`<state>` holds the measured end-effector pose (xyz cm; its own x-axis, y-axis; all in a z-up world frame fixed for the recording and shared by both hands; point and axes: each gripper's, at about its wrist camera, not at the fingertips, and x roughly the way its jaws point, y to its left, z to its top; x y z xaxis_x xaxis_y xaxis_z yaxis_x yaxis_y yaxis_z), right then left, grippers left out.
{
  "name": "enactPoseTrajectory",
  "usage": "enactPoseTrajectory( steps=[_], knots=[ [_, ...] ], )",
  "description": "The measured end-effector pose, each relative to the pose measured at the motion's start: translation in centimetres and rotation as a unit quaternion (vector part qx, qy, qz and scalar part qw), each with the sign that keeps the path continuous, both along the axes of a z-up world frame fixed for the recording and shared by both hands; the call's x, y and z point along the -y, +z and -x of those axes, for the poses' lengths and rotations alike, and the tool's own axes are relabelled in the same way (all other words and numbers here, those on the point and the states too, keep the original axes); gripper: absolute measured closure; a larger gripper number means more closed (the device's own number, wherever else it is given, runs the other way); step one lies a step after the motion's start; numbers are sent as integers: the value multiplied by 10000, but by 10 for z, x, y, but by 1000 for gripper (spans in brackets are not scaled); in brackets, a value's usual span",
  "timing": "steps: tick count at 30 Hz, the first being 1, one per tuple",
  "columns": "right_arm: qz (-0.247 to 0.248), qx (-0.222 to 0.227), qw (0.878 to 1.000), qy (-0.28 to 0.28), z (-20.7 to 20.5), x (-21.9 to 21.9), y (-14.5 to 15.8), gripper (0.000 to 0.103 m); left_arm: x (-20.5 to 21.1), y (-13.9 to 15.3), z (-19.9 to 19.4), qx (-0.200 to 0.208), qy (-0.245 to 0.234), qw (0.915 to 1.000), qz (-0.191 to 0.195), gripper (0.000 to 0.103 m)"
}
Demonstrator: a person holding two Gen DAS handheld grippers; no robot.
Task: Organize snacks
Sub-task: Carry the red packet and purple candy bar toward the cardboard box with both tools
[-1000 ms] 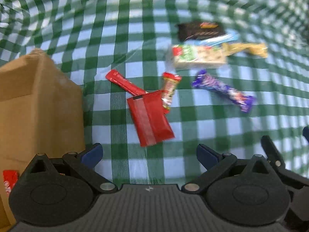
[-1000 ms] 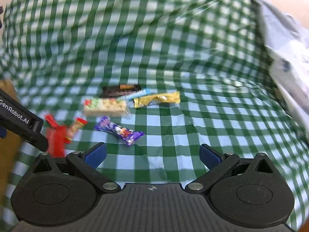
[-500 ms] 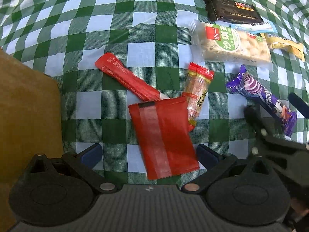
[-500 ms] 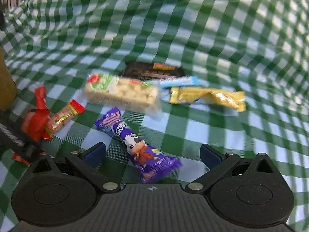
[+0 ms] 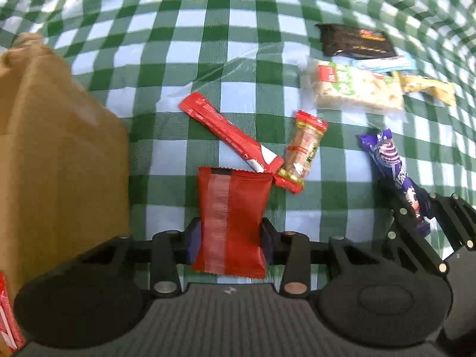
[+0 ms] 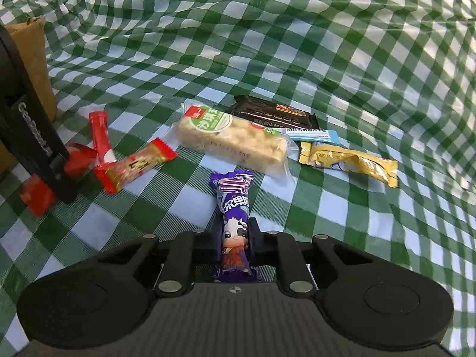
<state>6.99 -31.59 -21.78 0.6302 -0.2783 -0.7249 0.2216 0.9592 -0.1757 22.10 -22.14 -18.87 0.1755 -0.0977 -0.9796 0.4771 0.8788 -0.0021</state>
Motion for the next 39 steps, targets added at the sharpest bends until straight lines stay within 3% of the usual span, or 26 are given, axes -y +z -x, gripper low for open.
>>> enactPoseTrajectory(
  steps=[10,13,17,28,34,39],
  knots=[
    [-543,1038,9875,-1059,79,-44,79,86,-41,83,86,272,-579,9957,673,58],
    [-399,1318,9846,-1078,101,-76,106,86,-63,111,112,400,-751,9924,890,58],
    [-570,1612,9796,-1060,127,-119,138,86,-99,145,138,662,-813,9889,1058,58],
    [-1029,1854,9771,-165,182,-253,202,86,-253,191,191,1303,-312,9874,839,58],
    [-1158,1730,9771,438,191,-326,219,86,-331,198,218,1515,19,9849,841,58],
    [-949,1628,9775,947,203,-382,228,86,-374,198,241,1842,167,9783,928,58]
  ],
)
